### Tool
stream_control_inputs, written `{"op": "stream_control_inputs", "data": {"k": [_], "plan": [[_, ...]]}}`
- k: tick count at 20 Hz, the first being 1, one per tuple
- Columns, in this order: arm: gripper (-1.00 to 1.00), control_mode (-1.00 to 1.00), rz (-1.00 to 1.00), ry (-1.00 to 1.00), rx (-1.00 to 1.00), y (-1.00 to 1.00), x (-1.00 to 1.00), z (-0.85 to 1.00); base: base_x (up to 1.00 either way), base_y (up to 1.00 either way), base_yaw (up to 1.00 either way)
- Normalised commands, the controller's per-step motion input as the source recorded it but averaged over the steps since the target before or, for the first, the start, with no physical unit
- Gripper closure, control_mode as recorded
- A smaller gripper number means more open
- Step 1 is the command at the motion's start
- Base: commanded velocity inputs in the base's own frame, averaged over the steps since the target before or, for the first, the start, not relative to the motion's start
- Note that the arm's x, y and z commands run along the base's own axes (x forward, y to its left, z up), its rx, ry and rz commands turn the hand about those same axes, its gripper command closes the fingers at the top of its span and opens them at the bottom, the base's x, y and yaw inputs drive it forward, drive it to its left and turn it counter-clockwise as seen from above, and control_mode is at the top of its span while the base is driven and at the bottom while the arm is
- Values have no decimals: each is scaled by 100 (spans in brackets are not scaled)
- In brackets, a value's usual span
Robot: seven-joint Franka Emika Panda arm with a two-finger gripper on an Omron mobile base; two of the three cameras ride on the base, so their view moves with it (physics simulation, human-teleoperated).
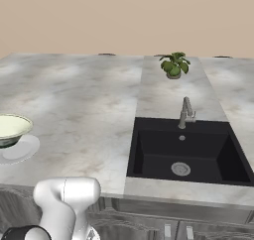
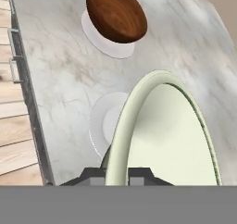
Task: Move the bowls from the cabinet to the plates on the dining table.
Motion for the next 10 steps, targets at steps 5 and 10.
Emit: {"op": "stream_control_inputs", "data": {"k": [5,10], "plan": [[100,-100,1,6,0,14,1,-17,0,0,0],[100,-100,3,-1,-1,17,13,-40,0,0,0]]}}
